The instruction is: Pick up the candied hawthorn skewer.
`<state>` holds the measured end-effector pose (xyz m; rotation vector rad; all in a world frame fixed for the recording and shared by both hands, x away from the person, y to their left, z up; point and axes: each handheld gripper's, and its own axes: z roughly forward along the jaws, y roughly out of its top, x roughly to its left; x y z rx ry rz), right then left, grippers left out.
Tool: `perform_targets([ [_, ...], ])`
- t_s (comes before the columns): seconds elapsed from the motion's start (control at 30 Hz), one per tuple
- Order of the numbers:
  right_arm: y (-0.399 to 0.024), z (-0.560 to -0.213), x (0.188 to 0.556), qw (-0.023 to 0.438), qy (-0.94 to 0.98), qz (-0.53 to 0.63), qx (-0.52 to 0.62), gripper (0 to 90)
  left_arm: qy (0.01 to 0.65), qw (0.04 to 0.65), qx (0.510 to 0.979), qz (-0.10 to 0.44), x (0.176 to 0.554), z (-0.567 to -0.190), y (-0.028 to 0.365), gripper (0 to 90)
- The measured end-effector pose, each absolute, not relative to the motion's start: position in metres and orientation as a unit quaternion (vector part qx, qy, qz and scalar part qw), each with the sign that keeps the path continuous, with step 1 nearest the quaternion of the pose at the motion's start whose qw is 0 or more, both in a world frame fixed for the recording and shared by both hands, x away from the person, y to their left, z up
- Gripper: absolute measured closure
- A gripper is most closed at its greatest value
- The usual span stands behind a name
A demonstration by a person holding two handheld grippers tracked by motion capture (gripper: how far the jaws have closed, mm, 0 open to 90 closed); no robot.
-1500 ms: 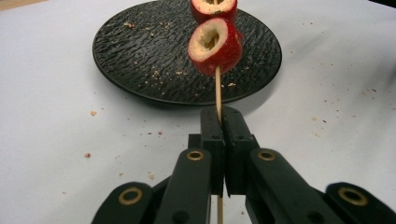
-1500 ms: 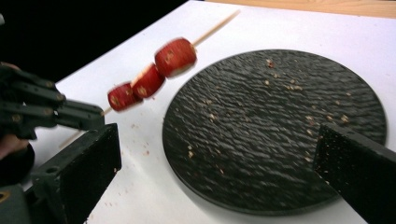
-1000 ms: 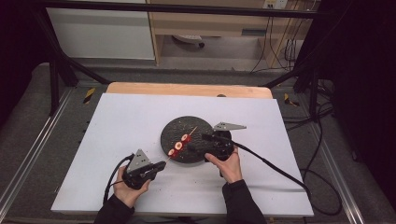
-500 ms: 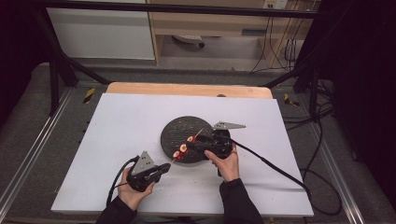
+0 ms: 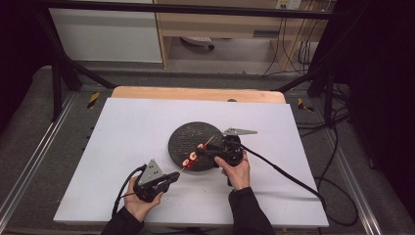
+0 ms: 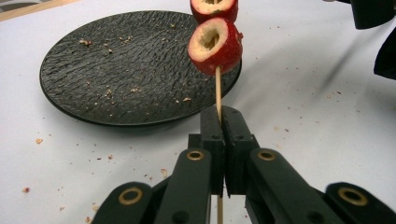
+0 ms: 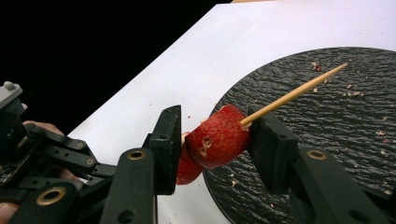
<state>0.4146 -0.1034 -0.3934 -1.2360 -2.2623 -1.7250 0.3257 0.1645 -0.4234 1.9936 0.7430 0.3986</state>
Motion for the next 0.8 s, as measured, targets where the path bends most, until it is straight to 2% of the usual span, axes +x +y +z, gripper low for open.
perform_targets([
  [0.37,-0.108,-0.388,0.419,0.024,-0.719,-0.561,-0.410,60.3,0.303,0.472,0.811,0.165,0.324,-0.423,0.167,87.9],
  [0.8,-0.124,-0.374,0.439,-0.004,-0.706,-0.561,-0.432,60.6,0.305,0.469,0.812,0.167,0.324,-0.424,0.173,87.9],
])
